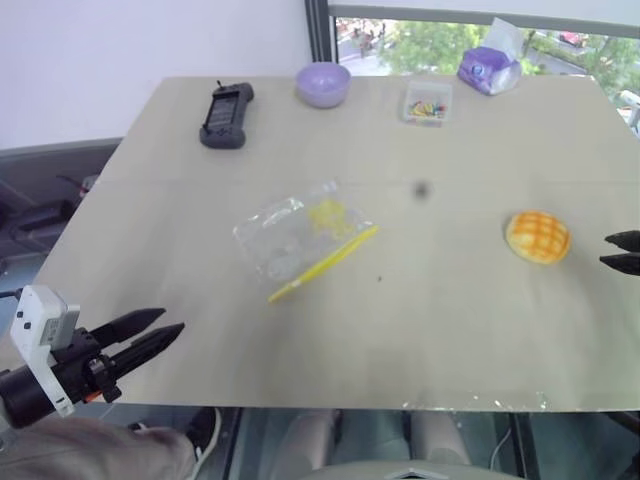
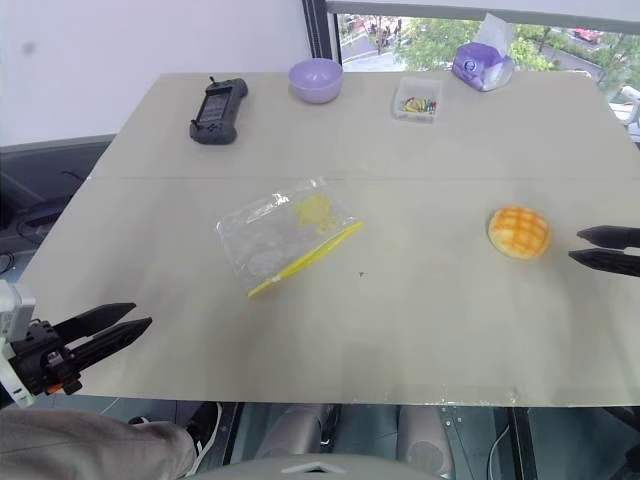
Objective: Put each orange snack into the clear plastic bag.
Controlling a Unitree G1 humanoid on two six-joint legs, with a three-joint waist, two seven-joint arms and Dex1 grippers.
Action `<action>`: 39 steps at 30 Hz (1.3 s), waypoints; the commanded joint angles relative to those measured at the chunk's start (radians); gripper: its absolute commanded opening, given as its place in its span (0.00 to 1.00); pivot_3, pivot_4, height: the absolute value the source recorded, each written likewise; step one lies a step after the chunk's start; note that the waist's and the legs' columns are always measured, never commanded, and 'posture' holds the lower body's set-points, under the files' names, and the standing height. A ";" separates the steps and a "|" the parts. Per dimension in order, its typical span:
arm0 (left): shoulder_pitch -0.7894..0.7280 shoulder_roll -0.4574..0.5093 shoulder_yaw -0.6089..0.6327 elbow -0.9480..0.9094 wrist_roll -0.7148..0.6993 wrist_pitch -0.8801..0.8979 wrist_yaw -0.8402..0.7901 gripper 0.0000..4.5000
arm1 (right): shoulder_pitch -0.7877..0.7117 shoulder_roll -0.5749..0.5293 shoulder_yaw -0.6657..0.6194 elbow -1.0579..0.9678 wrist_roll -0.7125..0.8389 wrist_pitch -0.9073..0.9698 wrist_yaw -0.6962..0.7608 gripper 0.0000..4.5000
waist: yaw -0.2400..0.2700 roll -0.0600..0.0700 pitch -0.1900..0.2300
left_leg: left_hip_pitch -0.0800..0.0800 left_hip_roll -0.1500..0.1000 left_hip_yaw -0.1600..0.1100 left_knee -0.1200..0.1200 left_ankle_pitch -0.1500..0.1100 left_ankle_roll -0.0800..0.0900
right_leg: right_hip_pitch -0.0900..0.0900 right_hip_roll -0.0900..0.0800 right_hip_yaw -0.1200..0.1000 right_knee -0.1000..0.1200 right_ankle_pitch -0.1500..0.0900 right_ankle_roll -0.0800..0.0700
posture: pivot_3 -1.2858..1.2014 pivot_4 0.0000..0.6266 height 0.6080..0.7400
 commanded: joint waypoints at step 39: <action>-0.516 -0.166 -0.421 0.219 0.149 0.159 0.404 0.51 | 0.145 0.104 -0.156 -0.235 0.086 0.030 -0.066 0.53 | 0.004 0.000 -0.001 | 0.001 0.001 0.000 0.001 0.000 0.000 | 0.000 0.003 0.002 0.003 0.001 0.001 | 0.52 0.24 1.00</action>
